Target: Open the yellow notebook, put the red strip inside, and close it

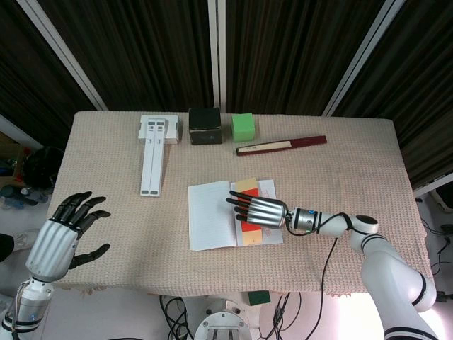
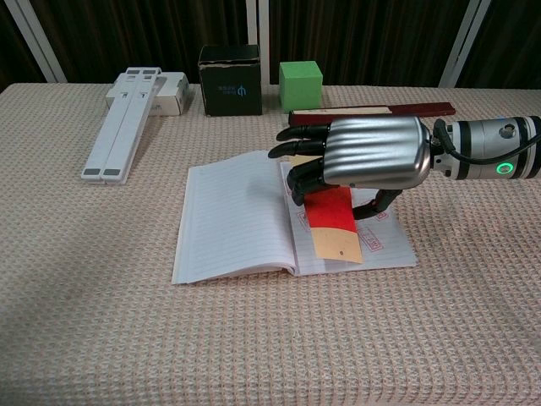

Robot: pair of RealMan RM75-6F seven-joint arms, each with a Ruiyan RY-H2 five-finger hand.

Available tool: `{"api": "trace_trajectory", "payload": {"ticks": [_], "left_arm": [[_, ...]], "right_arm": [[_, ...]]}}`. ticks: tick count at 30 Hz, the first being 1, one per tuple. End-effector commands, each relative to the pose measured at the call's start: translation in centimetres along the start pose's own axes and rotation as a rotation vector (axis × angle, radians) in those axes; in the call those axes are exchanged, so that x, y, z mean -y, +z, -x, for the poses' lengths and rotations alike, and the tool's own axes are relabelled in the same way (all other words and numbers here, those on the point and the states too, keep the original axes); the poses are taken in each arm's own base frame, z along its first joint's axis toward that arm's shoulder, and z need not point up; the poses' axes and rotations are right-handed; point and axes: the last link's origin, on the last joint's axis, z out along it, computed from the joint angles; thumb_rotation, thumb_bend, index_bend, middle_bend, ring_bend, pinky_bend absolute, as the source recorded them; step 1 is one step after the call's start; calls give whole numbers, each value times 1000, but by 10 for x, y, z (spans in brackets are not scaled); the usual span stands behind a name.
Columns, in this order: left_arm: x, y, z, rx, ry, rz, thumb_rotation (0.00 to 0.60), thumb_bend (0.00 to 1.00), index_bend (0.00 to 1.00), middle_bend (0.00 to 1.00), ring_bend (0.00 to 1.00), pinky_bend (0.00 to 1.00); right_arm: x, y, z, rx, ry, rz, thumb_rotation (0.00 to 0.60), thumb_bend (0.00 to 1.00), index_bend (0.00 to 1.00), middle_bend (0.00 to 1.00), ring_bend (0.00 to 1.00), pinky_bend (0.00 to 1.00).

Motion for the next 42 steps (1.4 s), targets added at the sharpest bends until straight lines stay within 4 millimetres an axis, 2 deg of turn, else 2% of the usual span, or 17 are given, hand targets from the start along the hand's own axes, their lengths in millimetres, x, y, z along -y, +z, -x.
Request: {"api": "trace_trajectory", "payload": {"ticks": [1, 16, 25, 32, 39, 42], "left_arm": [[0, 0, 0, -1, 0, 1, 600, 29, 355, 216, 130, 175], [1, 0, 1, -1, -5, 0, 600, 29, 355, 216, 130, 175], [2, -1, 1, -3, -4, -2, 600, 29, 355, 216, 130, 175], [2, -2, 1, -5, -7, 2, 600, 28, 355, 216, 130, 175], [1, 0, 2, -4, -12, 9, 600, 28, 355, 216, 130, 175], [1, 0, 3, -3, -10, 8, 600, 29, 355, 216, 130, 175]], "right_arm": [[1, 0, 0, 0, -1, -2, 600, 227, 333, 254, 35, 2], [0, -3, 2, 7, -7, 10, 600, 228, 184, 215, 23, 0], [3, -3, 2, 7, -14, -3, 600, 228, 178, 212, 23, 0], [-6, -10, -4, -37, 4, 72, 600, 228, 163, 199, 20, 0], [-6, -11, 7, 11, 6, 137, 600, 222, 43, 123, 0, 0], [-2, -4, 9, 6, 28, 174, 600, 157, 2, 85, 0, 0]]}}
